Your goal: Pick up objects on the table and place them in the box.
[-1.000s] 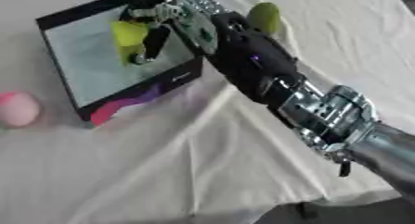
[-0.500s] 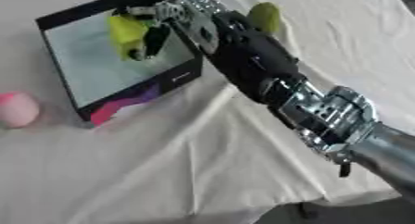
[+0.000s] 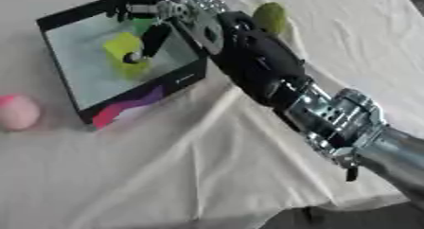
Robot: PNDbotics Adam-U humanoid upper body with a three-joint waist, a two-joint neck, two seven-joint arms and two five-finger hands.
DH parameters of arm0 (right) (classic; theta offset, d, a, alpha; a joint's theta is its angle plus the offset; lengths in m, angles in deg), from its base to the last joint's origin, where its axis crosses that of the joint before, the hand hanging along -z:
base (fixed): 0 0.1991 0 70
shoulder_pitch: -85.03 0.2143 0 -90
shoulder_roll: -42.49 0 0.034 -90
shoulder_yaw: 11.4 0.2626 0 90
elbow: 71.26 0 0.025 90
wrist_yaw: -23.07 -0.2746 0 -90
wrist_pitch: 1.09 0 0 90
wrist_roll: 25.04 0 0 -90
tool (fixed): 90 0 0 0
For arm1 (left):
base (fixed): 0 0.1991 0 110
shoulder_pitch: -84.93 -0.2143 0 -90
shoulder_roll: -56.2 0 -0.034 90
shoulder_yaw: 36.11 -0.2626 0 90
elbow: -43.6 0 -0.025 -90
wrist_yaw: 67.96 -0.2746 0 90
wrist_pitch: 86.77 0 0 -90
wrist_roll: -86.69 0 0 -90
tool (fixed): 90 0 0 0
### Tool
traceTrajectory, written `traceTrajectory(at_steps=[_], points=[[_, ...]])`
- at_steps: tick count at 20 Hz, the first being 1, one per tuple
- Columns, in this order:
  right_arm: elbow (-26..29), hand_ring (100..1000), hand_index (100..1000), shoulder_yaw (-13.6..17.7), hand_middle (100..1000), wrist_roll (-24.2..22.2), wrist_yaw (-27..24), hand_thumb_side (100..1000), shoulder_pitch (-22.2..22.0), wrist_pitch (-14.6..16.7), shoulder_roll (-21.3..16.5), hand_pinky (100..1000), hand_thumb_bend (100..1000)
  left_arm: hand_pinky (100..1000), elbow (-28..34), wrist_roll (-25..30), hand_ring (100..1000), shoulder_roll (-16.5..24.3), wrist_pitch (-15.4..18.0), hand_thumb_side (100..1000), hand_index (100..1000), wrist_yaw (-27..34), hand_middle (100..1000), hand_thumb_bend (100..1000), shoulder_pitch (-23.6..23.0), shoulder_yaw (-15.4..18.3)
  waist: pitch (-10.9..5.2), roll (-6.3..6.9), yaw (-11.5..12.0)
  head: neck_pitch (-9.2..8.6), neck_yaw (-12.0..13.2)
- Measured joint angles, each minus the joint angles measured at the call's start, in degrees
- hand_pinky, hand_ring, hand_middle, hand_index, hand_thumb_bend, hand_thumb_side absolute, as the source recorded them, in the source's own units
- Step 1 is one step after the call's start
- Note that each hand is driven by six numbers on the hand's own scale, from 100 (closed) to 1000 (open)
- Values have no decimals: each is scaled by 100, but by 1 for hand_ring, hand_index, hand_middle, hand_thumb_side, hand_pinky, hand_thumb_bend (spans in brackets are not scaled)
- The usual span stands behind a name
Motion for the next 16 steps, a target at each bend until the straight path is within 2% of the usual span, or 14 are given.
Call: traceTrajectory(at_steps=[3, 5, 7, 8, 9, 13, 14, 16], points=[[1, 884, 1000, 10, 862, -5, -90, 368, 0, -2, -3, 960, 387, 813, 1, -11, 848, 1, 4, 694, 759, 0, 772, 100, 0, 1, 0, 0, -4, 0, -12], [13, 877, 1000, 37, 856, -16, -195, 307, 0, -33, -18, 955, 326, 813, 2, -51, 849, 3, 13, 694, 759, 0, 773, 100, -4, 9, 0, 0, -29, 0, -6], [100, 875, 1000, 60, 854, -33, -384, 276, 2, -105, -107, 953, 304, 814, 3, -112, 850, 19, 19, 695, 760, -1, 774, 100, -33, 40, -3, 0, -94, 0, 37], [181, 871, 1000, 74, 849, -49, -509, 222, 3, -157, -184, 950, 256, 814, 3, -140, 850, 42, 20, 697, 760, -4, 774, 100, -64, 51, -11, 0, -130, 0, 69], [288, 868, 1000, 83, 848, -74, -657, 177, 9, -216, -278, 949, 224, 814, 3, -164, 850, 61, 18, 698, 760, -13, 774, 100, -99, 70, -23, 0, -170, 0, 109], [957, 865, 1000, 151, 849, -241, -1495, 103, -31, -516, -847, 946, 142, 813, 1, -197, 850, 140, 8, 700, 760, -60, 774, 100, -256, 108, -96, 0, -334, 5, 311], [1159, 863, 1000, 179, 849, -293, -1739, 100, -92, -604, -1038, 947, 100, 813, 1, -196, 850, 159, 8, 702, 760, -77, 774, 100, -295, 110, -99, 0, -368, 11, 363], [1536, 865, 1000, 274, 847, -373, -2242, 100, -272, -795, -1468, 948, 100, 813, 0, -189, 850, 183, 1, 705, 761, -103, 775, 100, -360, 111, -99, -6, -436, 20, 465]])
